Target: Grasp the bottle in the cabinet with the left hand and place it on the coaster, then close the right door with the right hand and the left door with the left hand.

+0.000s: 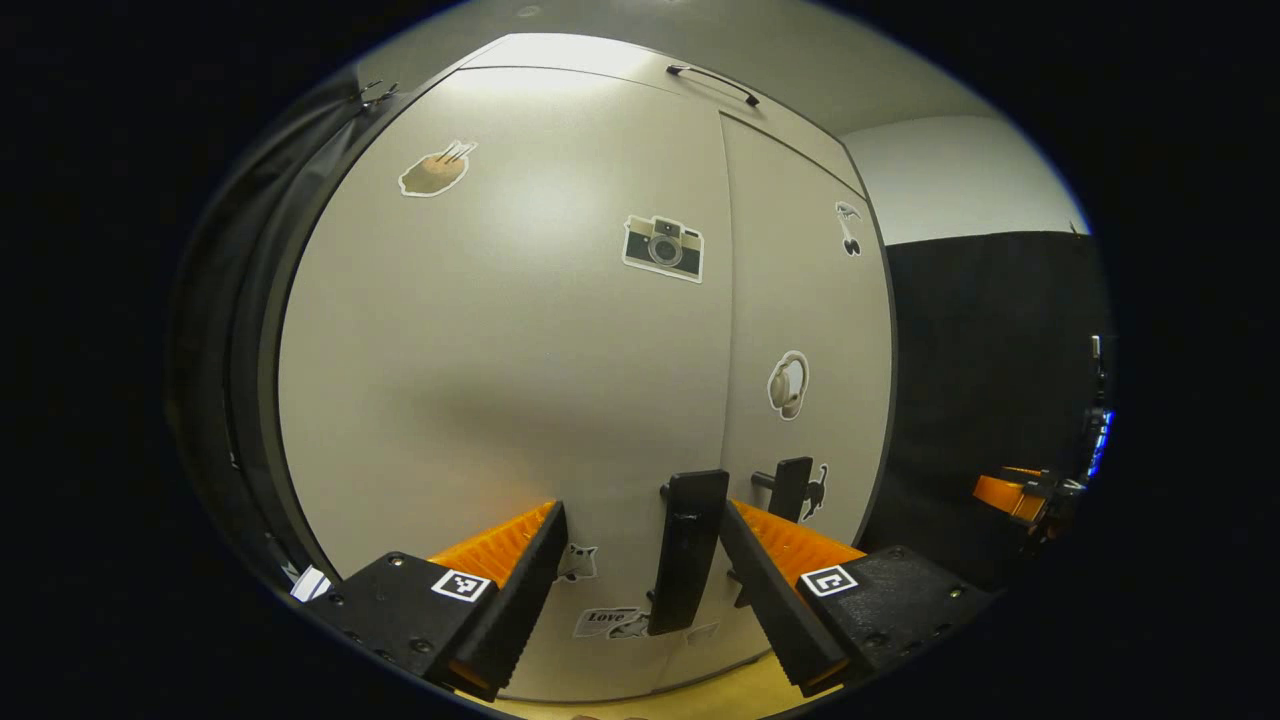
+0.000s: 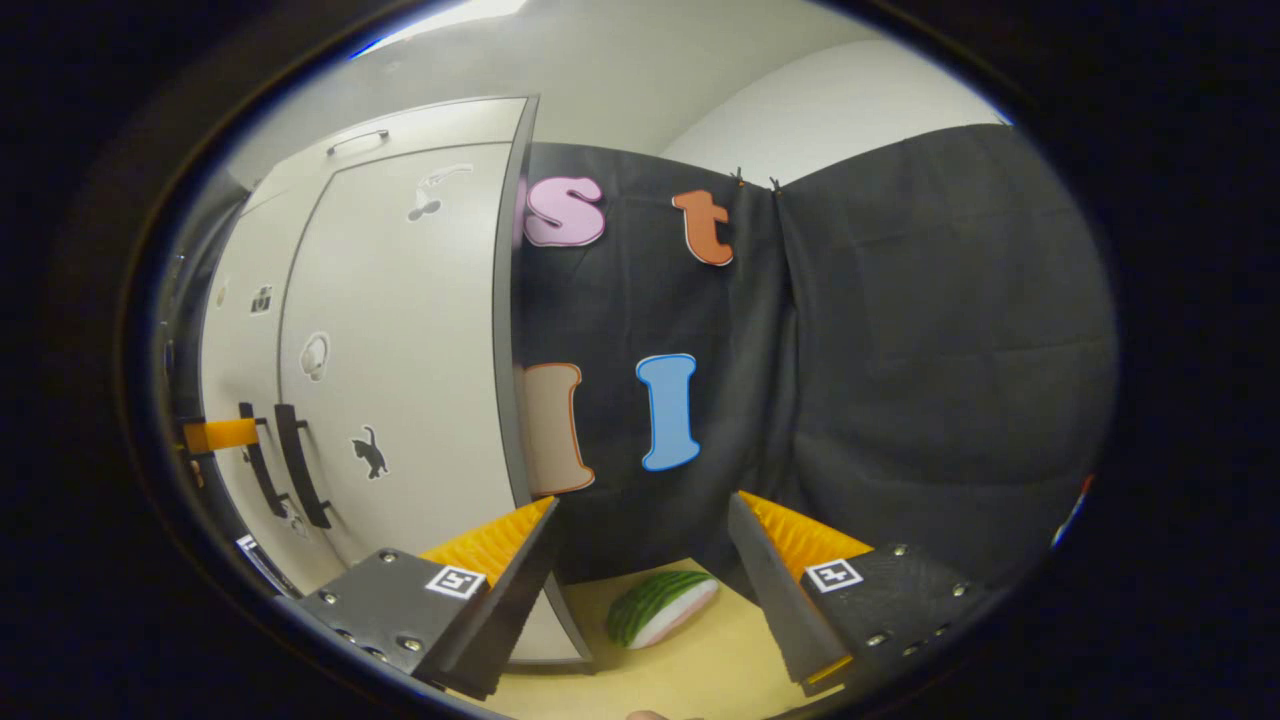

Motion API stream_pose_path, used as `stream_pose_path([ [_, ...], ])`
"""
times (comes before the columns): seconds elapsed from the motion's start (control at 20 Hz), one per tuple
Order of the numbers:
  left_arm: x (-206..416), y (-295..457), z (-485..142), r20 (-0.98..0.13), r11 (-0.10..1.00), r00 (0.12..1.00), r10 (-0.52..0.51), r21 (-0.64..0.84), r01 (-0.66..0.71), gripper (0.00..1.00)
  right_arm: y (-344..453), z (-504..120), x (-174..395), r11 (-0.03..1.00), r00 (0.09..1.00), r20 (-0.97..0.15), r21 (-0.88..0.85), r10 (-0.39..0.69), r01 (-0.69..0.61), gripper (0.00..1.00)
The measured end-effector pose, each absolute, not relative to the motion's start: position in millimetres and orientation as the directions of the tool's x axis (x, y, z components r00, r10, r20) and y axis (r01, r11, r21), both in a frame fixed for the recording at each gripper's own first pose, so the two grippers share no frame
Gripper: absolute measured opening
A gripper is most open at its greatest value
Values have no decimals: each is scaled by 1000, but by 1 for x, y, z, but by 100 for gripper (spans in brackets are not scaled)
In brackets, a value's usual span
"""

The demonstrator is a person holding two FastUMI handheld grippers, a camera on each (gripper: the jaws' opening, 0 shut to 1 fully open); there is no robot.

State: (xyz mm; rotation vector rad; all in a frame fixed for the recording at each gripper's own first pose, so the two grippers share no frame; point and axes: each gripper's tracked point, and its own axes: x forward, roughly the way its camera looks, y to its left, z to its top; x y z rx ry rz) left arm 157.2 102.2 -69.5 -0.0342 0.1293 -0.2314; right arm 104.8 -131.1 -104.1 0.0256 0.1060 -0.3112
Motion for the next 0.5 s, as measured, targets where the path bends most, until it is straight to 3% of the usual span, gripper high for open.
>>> stream_pose_path([
  [0.2,155,110,-72,-134,974,966,-221,-75,212,97,-130,-104,105,953,948,-115,18,-298,302,100],
  [0.35,149,125,-65,-125,986,980,-155,-74,147,100,-119,-99,107,960,955,-125,35,-270,277,100],
  [0.5,129,133,-40,-98,993,989,-109,-48,104,95,-101,-83,111,973,969,-116,40,-220,226,100],
])
